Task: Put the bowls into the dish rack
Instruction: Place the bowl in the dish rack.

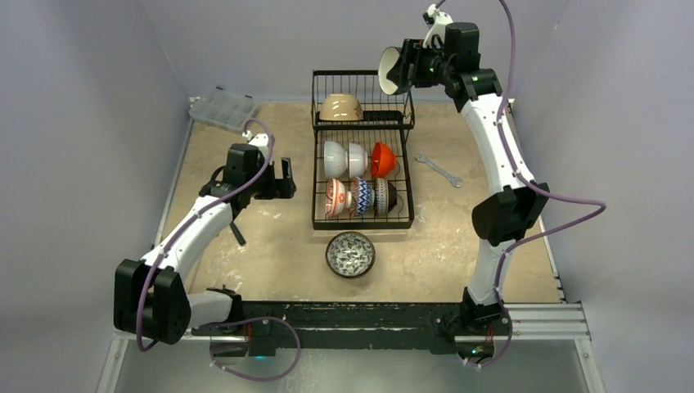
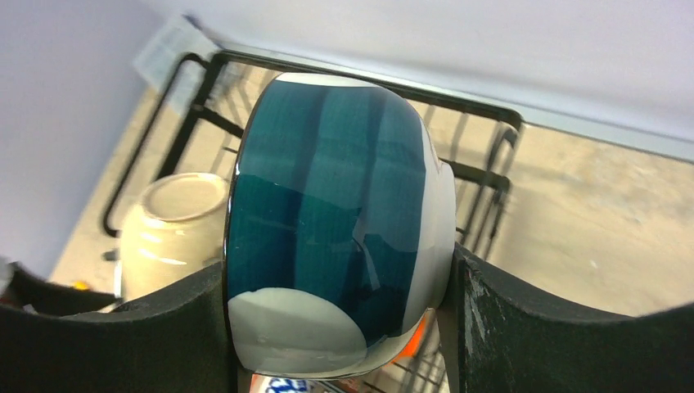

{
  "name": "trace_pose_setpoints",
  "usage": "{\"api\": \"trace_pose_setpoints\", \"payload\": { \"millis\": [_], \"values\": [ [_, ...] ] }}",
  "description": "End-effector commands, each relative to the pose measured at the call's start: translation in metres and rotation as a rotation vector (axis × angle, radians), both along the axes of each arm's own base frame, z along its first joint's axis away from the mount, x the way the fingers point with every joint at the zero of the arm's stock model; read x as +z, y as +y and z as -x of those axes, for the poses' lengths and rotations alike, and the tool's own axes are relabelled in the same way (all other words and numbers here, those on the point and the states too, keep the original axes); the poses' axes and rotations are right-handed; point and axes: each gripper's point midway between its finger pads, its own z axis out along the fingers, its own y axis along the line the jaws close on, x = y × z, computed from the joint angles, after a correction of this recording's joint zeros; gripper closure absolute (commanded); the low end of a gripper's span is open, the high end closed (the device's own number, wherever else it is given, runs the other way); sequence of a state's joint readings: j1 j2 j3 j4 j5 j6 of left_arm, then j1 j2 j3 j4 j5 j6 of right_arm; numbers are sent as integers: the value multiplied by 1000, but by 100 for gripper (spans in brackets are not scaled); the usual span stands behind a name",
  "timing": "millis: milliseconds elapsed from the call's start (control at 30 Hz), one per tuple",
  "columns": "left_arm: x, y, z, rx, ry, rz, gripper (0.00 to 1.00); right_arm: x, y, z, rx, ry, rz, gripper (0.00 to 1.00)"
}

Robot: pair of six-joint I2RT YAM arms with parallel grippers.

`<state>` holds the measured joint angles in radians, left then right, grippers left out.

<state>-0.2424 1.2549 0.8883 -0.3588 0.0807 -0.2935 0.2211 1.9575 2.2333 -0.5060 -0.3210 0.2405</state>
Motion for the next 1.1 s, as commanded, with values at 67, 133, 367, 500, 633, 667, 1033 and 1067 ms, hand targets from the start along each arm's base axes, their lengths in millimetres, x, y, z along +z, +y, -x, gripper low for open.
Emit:
{"api": "trace_pose_setpoints", "payload": {
  "millis": [67,133,367,500,633,667,1033,1067],
  "values": [
    [7,5,-3,5,-47,-14,4,35,-27,-1,-133,-142,158,100],
    [6,6,-2,6,-43,-15,4,33,-25,2,-157,-144,210,100],
    [3,6,0,5,-33,-20,4,24,-22,10,-242,-156,385,100],
    [3,7,1,7,-32,-21,4,26,-20,15,-275,-174,465,100],
    [3,8,1,9,-32,-25,4,29,-21,21,-313,-183,522,100],
    [3,8,1,8,-31,-25,4,29,-21,22,-322,-184,536,100],
    [2,8,2,7,-30,-25,4,30,-25,35,-370,-183,642,100],
    [3,8,1,7,-30,-24,4,30,-25,36,-374,-185,648,100]
  ]
}}
